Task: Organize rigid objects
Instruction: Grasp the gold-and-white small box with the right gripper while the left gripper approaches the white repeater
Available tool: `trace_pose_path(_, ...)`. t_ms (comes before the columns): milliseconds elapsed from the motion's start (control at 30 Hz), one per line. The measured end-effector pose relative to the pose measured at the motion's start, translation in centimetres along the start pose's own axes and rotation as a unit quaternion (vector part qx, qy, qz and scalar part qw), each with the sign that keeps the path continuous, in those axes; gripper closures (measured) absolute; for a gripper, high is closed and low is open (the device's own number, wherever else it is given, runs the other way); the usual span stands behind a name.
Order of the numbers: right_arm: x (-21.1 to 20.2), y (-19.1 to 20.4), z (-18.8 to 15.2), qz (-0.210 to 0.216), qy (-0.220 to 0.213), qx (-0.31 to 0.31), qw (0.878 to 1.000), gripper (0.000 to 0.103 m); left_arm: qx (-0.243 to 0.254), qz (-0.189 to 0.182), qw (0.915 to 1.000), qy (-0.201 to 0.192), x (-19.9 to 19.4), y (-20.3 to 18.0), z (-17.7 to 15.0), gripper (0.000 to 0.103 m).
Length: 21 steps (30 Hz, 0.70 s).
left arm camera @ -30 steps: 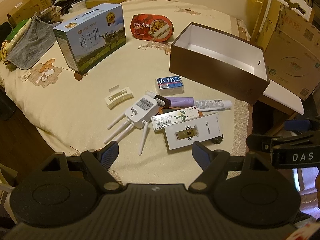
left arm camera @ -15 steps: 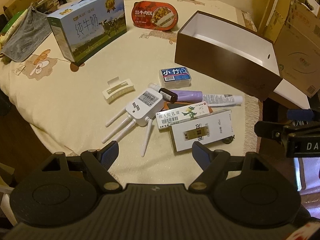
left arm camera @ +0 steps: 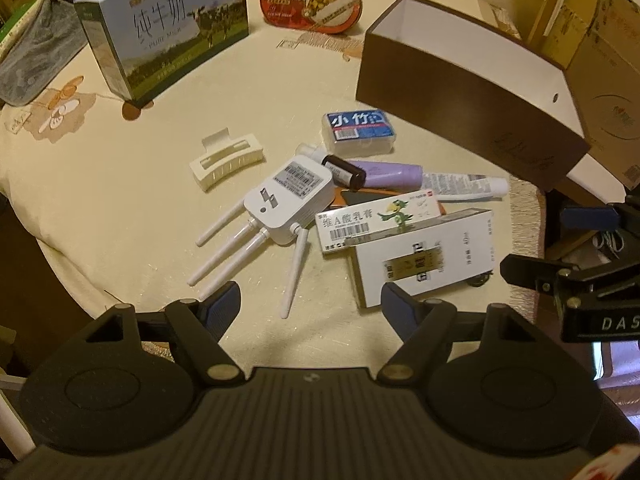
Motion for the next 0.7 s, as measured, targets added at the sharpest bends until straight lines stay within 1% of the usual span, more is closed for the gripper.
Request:
trace_pose_path(233, 3.0, 0.3, 0.3, 0.005, 0.01, -0.049, 0.999, 0.012, -0.004, 0.002, 0.9999, 0.016, 2.6, 1.0, 0.0, 0.029)
trace_pose_path(433, 5.2, 0.7, 0.4, 0.005, 0.018, -0.106, 0.994, 0.012, -0.006, 0.0, 0.9997, 0.024, 4.3, 1.4, 0.1, 0.029)
trace_pose_path(600, 6.8, 1.5, 0.0, 0.019, 0.021, -0.162, 0.986, 0.012, -0.009, -0.001, 0.9994, 0.033, 5.4, 1.8, -0.2, 0.029)
trace_pose_path(700, 7.3, 2.3, -0.4, 0.033, 0.016, -0.21, 0.977, 0.012, -0.013, -0.001, 0.9992, 0.038, 5.9, 2.2, -0.5, 0.029)
Point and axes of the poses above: each gripper's, at about its wrist camera, not at the fingertips, and x roughly the way its jaws point, y to its left, z to its top, the point moved 9 cm from there along x, roughly the way its jaws point, and after that the axes turned 5 degrees about -y, right-handed, at the moved point
